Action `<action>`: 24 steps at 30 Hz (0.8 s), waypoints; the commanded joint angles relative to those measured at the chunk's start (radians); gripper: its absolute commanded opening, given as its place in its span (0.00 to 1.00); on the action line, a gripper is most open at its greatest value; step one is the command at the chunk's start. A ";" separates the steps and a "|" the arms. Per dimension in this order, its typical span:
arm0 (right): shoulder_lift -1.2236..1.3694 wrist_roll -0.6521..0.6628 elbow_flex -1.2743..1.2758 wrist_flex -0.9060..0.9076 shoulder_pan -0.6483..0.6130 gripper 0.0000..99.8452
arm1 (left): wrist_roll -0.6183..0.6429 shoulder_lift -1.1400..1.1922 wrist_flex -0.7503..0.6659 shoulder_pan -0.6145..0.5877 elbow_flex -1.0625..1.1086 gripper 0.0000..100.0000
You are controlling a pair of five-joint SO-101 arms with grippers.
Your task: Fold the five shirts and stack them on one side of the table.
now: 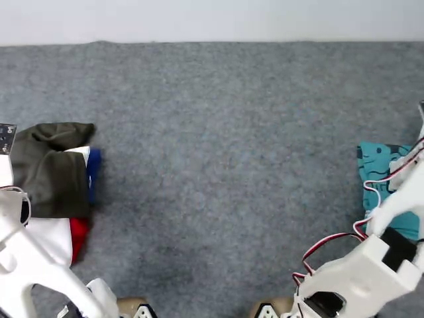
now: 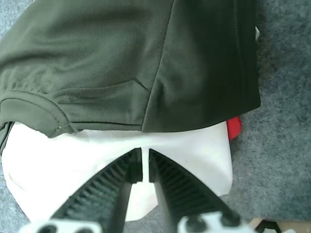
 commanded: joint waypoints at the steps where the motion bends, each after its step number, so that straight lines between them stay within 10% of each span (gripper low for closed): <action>1: -0.053 -0.012 0.015 -0.008 -0.015 0.01 | -0.002 -0.031 -0.014 0.006 -0.002 0.03; 14: -0.065 -0.014 0.428 -0.351 -0.128 0.01 | -0.002 -0.031 0.021 0.008 -0.002 0.03; 24: -0.254 -0.015 0.288 -0.162 -0.153 0.01 | -0.002 -0.031 0.020 0.008 -0.008 0.03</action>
